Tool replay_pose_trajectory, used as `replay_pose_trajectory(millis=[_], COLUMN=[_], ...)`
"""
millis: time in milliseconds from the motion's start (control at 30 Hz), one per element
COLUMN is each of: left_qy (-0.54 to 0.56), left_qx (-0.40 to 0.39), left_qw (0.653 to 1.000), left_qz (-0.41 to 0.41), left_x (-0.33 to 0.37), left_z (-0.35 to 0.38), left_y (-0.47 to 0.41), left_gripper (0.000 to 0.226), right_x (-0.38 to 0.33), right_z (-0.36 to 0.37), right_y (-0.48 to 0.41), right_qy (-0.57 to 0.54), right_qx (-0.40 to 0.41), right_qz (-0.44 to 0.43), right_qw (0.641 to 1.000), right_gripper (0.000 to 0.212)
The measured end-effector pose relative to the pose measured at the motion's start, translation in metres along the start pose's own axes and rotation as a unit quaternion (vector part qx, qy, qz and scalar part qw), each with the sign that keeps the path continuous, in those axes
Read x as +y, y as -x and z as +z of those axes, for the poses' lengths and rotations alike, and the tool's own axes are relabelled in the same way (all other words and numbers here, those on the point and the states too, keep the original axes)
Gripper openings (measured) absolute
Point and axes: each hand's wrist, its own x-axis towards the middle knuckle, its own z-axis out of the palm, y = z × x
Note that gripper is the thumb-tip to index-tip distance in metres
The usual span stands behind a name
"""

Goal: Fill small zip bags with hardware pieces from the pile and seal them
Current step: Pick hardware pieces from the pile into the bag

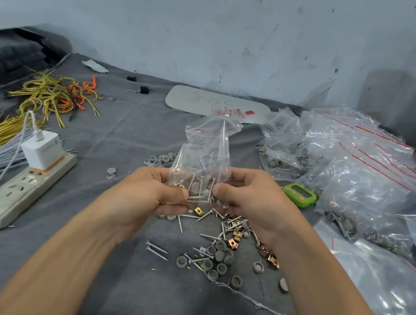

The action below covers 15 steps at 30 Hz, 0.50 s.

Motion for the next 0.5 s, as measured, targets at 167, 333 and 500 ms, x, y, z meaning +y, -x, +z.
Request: replay_pose_trajectory(millis=[167, 333, 500], left_qy=[0.047, 0.021, 0.045], left_qx=[-0.064, -0.038, -0.045], left_qw=[0.997, 0.999, 0.998], left_qz=[0.004, 0.003, -0.026], left_x=[0.0030, 0.0025, 0.0044], left_z=[0.0000, 0.0001, -0.0001], left_y=[0.0022, 0.0030, 0.0021], left_gripper=[0.050, 0.051, 0.053], right_x=[-0.0042, -0.0032, -0.0044], right_z=[-0.0066, -0.0083, -0.0111], right_y=[0.0019, 0.0022, 0.0060], right_qy=[-0.052, -0.082, -0.094], right_qx=[0.011, 0.039, 0.030], right_qz=[0.009, 0.029, 0.049], right_qw=[0.999, 0.995, 0.994], right_gripper=[0.015, 0.026, 0.023])
